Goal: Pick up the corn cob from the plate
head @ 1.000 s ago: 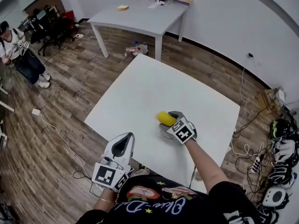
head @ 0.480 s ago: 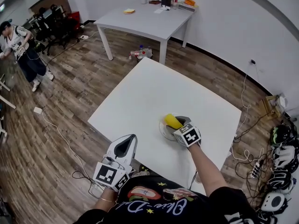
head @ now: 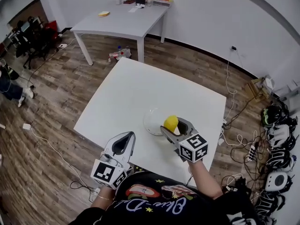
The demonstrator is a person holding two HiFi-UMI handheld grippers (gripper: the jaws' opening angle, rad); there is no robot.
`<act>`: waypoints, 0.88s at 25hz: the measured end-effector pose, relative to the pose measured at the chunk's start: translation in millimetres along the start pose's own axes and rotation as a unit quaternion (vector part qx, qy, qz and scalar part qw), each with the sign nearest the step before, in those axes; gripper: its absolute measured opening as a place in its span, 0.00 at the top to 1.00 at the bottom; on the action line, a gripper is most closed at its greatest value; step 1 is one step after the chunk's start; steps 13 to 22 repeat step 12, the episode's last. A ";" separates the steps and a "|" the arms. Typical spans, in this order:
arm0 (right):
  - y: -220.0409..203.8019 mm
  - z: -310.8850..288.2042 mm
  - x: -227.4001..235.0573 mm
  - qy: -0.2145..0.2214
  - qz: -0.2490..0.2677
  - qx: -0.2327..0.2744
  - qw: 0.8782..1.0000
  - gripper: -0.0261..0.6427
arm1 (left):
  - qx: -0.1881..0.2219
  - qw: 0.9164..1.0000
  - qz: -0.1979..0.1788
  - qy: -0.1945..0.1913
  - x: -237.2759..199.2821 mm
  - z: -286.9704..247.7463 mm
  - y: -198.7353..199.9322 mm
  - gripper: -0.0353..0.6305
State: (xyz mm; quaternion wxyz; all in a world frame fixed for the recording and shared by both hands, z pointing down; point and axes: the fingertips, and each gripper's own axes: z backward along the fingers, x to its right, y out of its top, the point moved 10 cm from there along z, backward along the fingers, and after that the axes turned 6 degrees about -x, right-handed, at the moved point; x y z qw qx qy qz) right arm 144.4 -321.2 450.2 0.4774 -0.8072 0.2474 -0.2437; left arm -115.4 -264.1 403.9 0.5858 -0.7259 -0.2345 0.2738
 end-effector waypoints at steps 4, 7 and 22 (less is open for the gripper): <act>5.6 32.0 -6.7 -0.010 -0.010 0.035 0.999 0.57 | -0.002 1.000 -0.006 -0.026 7.6 -17.7 3.0 0.95; 6.0 45.8 -5.2 -0.020 -0.013 0.043 0.999 0.57 | -0.005 0.999 -0.009 -0.041 11.8 -29.0 3.6 0.95; 7.0 58.1 6.0 -0.031 -0.018 0.051 0.998 0.57 | -0.005 0.998 -0.016 -0.057 18.5 -45.5 7.1 0.95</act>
